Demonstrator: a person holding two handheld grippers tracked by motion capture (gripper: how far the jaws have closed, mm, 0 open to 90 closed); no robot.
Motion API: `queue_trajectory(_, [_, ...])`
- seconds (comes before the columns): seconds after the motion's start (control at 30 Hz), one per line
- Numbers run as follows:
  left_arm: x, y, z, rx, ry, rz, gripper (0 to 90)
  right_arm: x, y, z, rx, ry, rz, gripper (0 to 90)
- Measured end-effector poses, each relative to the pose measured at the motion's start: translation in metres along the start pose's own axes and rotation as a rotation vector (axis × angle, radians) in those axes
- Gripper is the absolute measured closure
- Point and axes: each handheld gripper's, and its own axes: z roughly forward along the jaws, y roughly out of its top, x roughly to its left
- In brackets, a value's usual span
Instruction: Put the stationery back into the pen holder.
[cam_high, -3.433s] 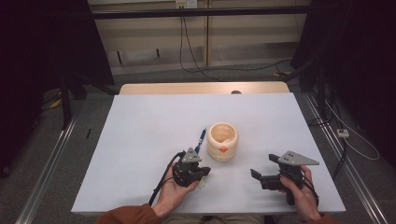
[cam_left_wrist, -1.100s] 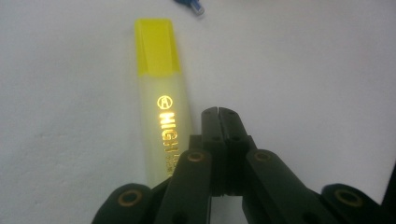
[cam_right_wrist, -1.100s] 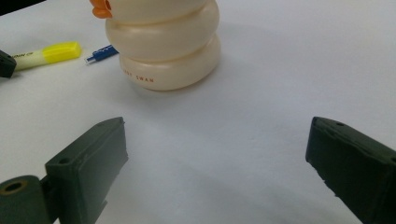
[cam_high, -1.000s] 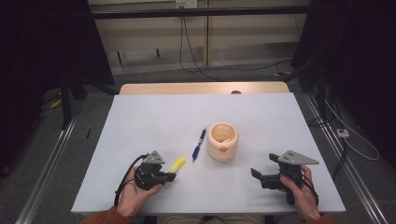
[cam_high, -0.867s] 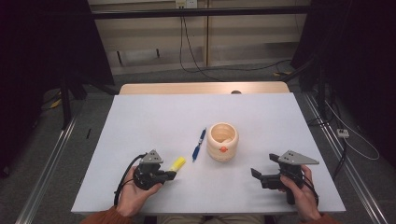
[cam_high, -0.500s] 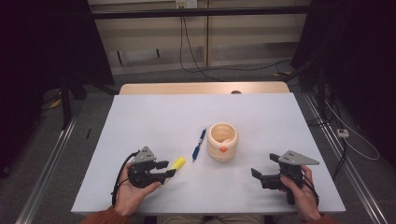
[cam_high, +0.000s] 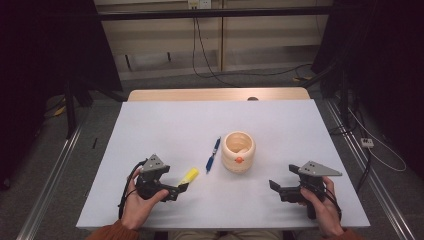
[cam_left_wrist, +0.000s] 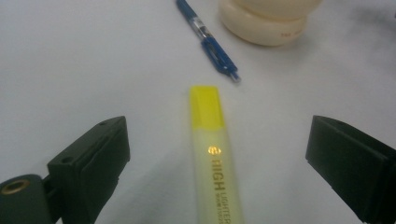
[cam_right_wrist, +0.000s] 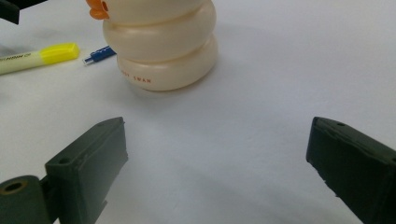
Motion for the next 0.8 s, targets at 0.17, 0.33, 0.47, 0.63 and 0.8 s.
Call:
queue_trajectory(0.17, [0.005,-0.002,0.002,0.054,0.050,-0.011,6.5,0.001,0.001,0.002,0.004,0.003,0.000,5.2])
queue_trajectory(0.33, [0.009,-0.003,0.006,0.122,0.092,-0.033,10.3,0.000,0.001,0.002,0.002,0.004,0.001,5.2])
queue_trajectory(0.47, [0.006,0.003,0.010,0.152,0.093,0.004,10.8,0.000,0.001,0.002,0.003,0.005,-0.001,5.2])
queue_trajectory(0.63, [0.001,0.014,0.017,0.178,0.079,0.004,10.4,0.001,0.001,0.002,0.001,0.006,0.003,5.3])
queue_trajectory(0.8, [-0.001,0.025,0.025,0.209,0.092,0.001,14.4,0.001,0.001,0.002,0.001,0.009,0.001,5.3])
